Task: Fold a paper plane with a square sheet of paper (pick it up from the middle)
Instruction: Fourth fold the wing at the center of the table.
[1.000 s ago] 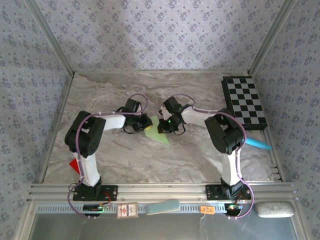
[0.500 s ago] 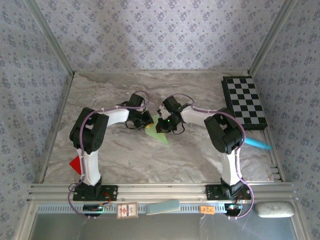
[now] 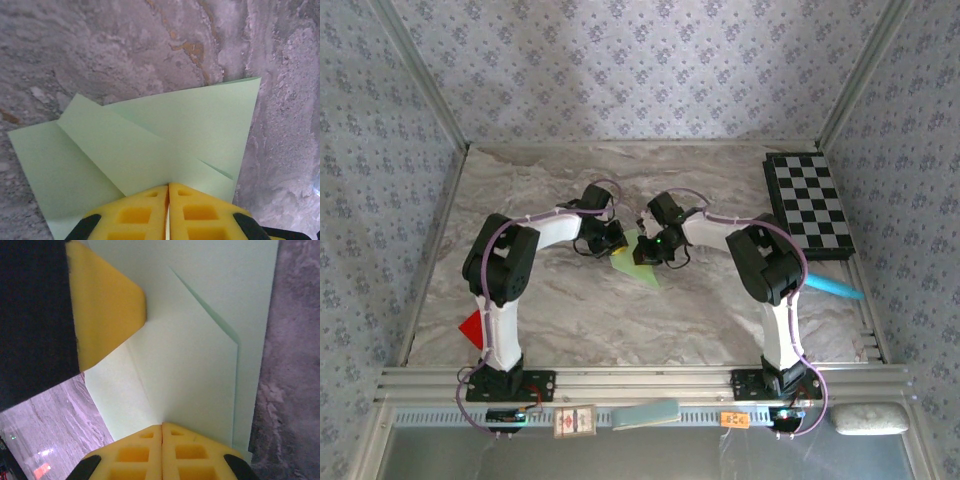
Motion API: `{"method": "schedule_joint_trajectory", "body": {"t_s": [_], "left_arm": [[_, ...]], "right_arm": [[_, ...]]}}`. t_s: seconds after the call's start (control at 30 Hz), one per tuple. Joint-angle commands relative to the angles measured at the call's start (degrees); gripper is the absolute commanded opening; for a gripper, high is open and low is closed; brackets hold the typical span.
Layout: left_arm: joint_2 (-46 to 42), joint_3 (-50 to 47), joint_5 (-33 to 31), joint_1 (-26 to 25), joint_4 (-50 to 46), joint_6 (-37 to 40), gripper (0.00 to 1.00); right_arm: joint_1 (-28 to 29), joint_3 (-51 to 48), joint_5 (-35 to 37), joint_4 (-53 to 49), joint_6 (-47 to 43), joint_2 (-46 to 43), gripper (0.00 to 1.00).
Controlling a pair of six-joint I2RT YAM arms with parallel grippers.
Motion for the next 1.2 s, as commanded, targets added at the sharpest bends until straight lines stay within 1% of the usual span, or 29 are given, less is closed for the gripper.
{"method": "schedule_joint_trajectory", "body": {"t_s": [0.0, 0.1, 0.23, 0.43, 0.6, 0.7, 0.77, 0.87, 0.97, 1.07, 1.17], "left_arm": [[5.1, -1.7, -7.2, -0.3, -8.6, 0.4, 0.08], [5.5, -1.8, -7.3, -0.2, -8.7, 0.6, 0.08], [5.6, -1.6, -7.5, -0.3, -9.0, 0.9, 0.08], [5.3, -0.7, -7.2, -0.3, -9.1, 1.2, 0.08], [3.5, 0.6, -4.6, -0.5, -7.3, 1.8, 0.09], [0.7, 2.0, -1.1, -0.7, -5.4, 1.7, 0.12], [-2.0, 3.0, 0.6, -0.7, -3.7, 0.8, 0.17], [-6.2, 3.9, -0.4, -0.6, -2.9, -0.8, 0.29], [-10.8, 1.9, -2.6, 0.3, -1.5, -3.2, 0.42], [-15.5, -2.8, -3.4, 2.0, 1.6, -5.9, 0.50], [-20.0, -8.6, -3.9, 4.1, 4.6, -8.6, 0.57]], "right_arm": [[-0.2, -4.5, -0.3, -5.7, -0.8, -1.9, 0.08], [-0.7, -9.3, -0.9, -5.3, -0.3, -4.3, 0.07], [-1.5, -15.6, -2.3, -1.0, 1.9, -8.0, 0.08], [-2.0, -21.3, -1.8, -0.1, 3.1, -12.8, 0.08], [-2.8, -23.2, -1.8, 2.2, 2.4, -18.5, 0.11], [-2.9, -23.1, 0.2, 5.0, 2.2, -22.2, 0.16], [-3.2, -22.5, 2.7, 6.7, 2.9, -23.9, 0.25], [-4.5, -20.9, 2.2, 9.7, 4.0, -23.1, 0.34], [-5.7, -17.4, -0.1, 10.7, 5.0, -19.7, 0.38], [-6.1, -13.7, -3.8, 12.3, 5.6, -14.8, 0.41], [-6.0, -9.2, -6.5, 11.5, 4.7, -10.1, 0.41]]}}
